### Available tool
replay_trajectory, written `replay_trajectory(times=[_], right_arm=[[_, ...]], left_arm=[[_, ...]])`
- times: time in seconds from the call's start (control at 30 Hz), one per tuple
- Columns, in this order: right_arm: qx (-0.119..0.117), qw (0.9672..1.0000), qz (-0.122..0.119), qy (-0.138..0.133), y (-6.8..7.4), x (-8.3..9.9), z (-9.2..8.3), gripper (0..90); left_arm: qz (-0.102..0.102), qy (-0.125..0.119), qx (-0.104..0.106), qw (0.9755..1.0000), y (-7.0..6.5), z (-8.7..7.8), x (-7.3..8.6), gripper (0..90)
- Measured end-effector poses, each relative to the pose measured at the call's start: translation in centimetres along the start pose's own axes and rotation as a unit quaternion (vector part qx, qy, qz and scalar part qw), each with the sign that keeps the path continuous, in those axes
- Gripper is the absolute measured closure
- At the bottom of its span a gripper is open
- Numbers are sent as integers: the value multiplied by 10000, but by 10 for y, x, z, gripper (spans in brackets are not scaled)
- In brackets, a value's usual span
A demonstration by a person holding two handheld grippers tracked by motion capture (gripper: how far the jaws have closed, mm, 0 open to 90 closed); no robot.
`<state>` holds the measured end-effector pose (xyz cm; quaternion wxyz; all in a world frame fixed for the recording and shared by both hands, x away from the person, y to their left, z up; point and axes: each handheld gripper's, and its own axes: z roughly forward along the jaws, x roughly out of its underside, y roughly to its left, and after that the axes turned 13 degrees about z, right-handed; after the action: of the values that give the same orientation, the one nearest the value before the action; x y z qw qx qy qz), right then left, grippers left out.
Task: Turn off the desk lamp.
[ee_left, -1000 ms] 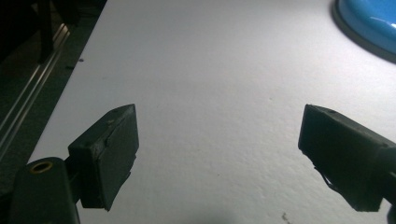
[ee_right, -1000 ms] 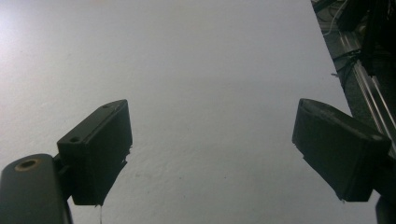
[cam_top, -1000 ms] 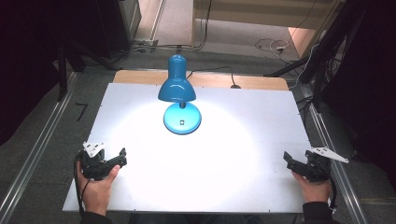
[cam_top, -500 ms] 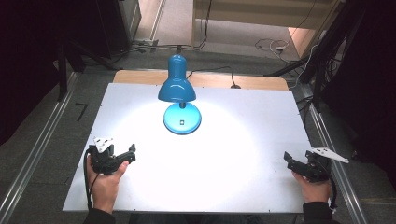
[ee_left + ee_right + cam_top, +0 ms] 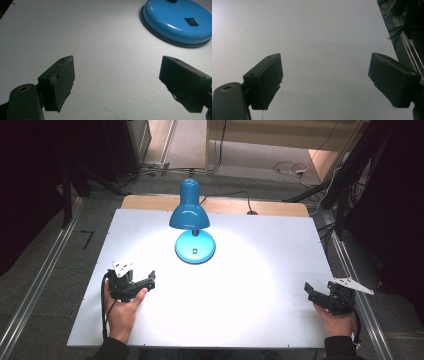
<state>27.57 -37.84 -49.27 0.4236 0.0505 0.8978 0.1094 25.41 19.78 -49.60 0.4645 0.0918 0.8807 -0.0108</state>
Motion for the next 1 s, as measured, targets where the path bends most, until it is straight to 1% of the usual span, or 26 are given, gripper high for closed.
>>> replay_trajectory(times=[0.2, 0.27, 0.37, 0.47, 0.57, 0.67, 0.83, 1.0], right_arm=[[-10, 10000, 15, -20, -2, -1, -1, 111], [-8, 10000, 6, -19, -2, -1, -1, 112], [-1, 10000, 25, -37, -2, -1, -1, 112], [-12, 10000, 41, -37, -3, -1, -1, 111], [-10, 10000, 48, -36, -3, -1, -1, 112], [-18, 10000, 39, -39, -3, -2, -1, 112], [-14, 10000, 67, -17, -4, -2, -1, 111], [-19, 10000, 52, -14, -3, -2, 0, 112]], left_arm=[[49, 3, 48, 10000, -6, 4, -5, 141], [2, 15, 114, 9999, -8, 6, -7, 144], [2, 21, 151, 9999, -11, 9, -9, 144], [6, -4, 147, 9999, -12, 10, -11, 144], [16, -28, 185, 9998, -15, 12, -13, 144], [-20, -7, 233, 9997, -17, 16, -15, 144], [-40, -14, 246, 9997, -18, 19, -17, 144], [-51, -74, 272, 9996, -22, 22, -24, 145]])
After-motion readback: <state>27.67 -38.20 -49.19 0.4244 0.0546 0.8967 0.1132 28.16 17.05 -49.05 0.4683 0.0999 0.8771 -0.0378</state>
